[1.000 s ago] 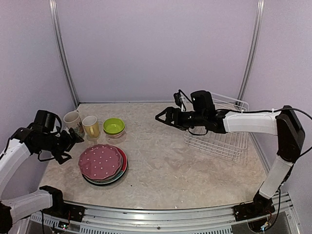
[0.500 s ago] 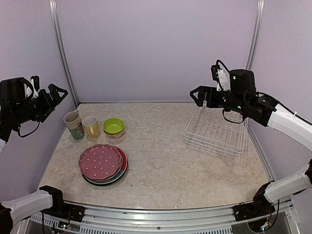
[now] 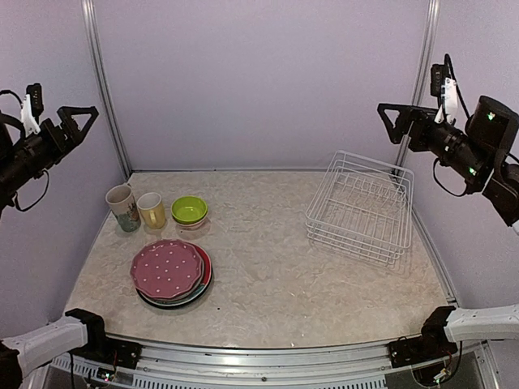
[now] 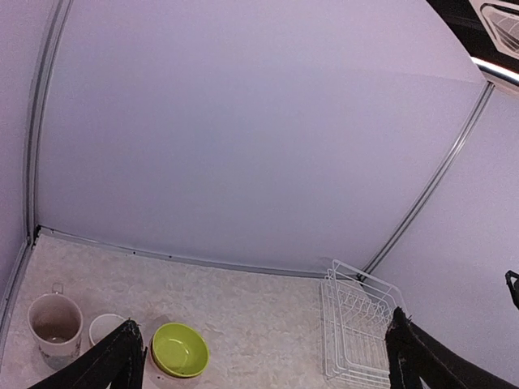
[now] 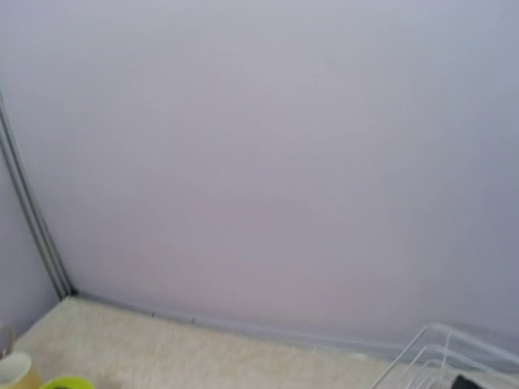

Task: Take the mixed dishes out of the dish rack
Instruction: Reset both arms

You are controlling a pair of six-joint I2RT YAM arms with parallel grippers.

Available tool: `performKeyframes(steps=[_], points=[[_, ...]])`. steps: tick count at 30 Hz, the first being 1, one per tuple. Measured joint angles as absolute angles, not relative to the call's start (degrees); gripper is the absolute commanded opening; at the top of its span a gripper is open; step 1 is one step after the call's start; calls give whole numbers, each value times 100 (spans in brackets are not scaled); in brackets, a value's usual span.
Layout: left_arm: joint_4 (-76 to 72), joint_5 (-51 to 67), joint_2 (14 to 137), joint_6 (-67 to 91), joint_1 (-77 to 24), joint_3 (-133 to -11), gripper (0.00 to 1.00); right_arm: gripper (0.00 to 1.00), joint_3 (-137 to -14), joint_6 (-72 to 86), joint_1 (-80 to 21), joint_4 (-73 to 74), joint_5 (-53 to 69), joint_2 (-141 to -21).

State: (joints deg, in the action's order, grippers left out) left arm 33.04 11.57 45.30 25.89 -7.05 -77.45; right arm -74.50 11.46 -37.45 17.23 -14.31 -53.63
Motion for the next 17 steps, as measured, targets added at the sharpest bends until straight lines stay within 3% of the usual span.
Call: performKeyframes(steps=[17], points=[[3046,1041,4040,2198,-705,-7780,99,100,-7179,1048,-3745,1457,-1752,-4952]])
